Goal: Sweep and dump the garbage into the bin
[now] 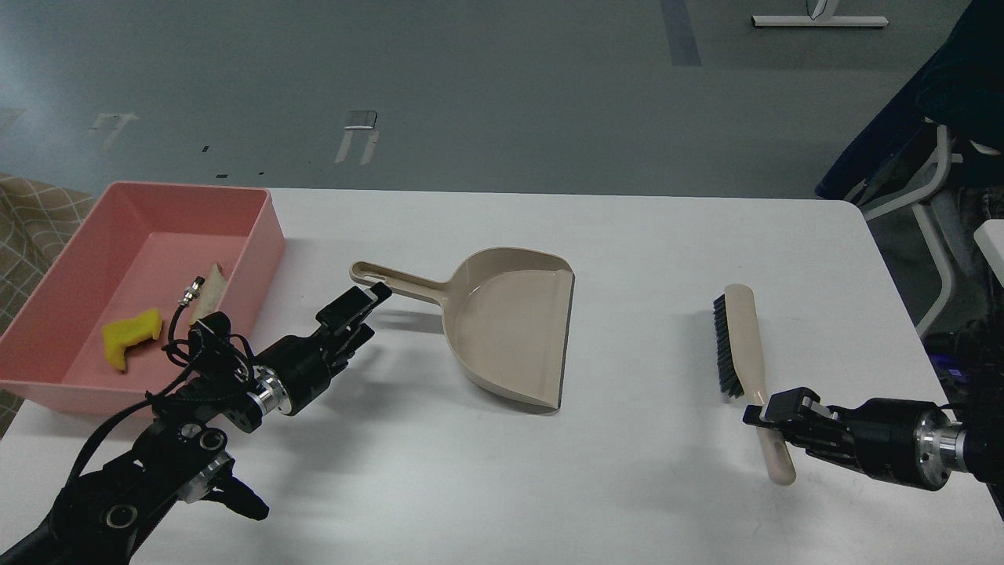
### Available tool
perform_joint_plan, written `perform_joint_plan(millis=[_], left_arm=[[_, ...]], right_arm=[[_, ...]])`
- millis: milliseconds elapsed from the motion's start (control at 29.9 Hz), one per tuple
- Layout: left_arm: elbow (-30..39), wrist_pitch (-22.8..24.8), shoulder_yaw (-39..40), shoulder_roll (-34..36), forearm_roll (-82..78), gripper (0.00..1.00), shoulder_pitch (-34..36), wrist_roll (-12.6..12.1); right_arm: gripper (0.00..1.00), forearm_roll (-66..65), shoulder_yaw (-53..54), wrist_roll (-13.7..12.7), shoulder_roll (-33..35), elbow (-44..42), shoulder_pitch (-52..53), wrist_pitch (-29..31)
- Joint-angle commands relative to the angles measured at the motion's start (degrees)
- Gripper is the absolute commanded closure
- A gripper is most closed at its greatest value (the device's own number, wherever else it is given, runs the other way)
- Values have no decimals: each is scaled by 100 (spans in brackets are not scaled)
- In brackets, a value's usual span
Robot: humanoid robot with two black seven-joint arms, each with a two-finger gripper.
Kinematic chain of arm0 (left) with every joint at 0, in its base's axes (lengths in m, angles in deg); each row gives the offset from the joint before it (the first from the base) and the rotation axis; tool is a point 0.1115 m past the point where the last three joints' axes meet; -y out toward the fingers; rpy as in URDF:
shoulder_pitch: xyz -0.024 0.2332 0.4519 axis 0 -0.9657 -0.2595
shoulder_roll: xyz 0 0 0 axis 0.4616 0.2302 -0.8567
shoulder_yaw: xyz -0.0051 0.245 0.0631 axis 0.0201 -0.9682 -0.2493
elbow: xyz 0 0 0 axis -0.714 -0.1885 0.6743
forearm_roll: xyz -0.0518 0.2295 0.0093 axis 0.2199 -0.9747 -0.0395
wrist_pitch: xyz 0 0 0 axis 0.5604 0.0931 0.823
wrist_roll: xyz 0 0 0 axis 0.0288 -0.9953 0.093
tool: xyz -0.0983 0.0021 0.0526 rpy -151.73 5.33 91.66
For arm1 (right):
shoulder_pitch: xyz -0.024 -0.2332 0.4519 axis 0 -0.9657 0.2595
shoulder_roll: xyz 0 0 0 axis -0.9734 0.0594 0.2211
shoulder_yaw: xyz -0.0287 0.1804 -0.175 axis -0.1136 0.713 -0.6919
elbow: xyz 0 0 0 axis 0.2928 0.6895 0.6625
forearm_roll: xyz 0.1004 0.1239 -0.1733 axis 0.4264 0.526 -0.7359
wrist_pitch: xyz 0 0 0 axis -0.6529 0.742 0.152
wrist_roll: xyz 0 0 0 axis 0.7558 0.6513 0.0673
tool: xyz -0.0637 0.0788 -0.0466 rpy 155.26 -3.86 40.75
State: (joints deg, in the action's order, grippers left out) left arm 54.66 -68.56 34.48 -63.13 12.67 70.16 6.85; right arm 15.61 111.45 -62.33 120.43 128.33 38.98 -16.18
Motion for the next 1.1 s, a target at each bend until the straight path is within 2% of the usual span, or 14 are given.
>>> perform_joint_plan(millis=[0, 67, 167, 435, 502, 602, 635, 702, 903, 1037, 1070], left_arm=[[5, -3, 1, 1, 1, 2, 0, 0], [5, -3, 1, 1, 1, 2, 0, 0], [5, -3, 1, 1, 1, 2, 0, 0], [5, -3, 1, -8, 1, 2, 9, 0], [5, -3, 1, -8, 1, 2, 9, 0], [-4, -3, 1, -8, 1, 2, 17, 0], [5, -3, 1, -8, 1, 2, 9, 0], [5, -3, 1, -8, 1, 2, 17, 0], [5, 6, 1, -8, 10, 2, 44, 0], [5, -3, 1, -8, 10, 2, 52, 0], [5, -3, 1, -17, 10, 2, 52, 0]], right_arm=[[13, 9, 3, -15, 2, 0, 0, 0], [7, 9, 3, -15, 2, 0, 0, 0], [4, 9, -6, -15, 2, 0, 0, 0], [1, 9, 20, -15, -16, 8, 0, -9], [4, 9, 11, -32, -16, 8, 0, -9], [25, 9, 11, -94, -7, 8, 0, 0], [37, 9, 11, -137, -7, 8, 0, 0], [48, 9, 3, -155, 2, 8, 0, 0], [71, 0, -24, -173, 19, 26, 0, 9], [77, 0, -15, -208, 19, 17, 0, 0], [83, 0, -15, -208, 19, 26, 0, 9]])
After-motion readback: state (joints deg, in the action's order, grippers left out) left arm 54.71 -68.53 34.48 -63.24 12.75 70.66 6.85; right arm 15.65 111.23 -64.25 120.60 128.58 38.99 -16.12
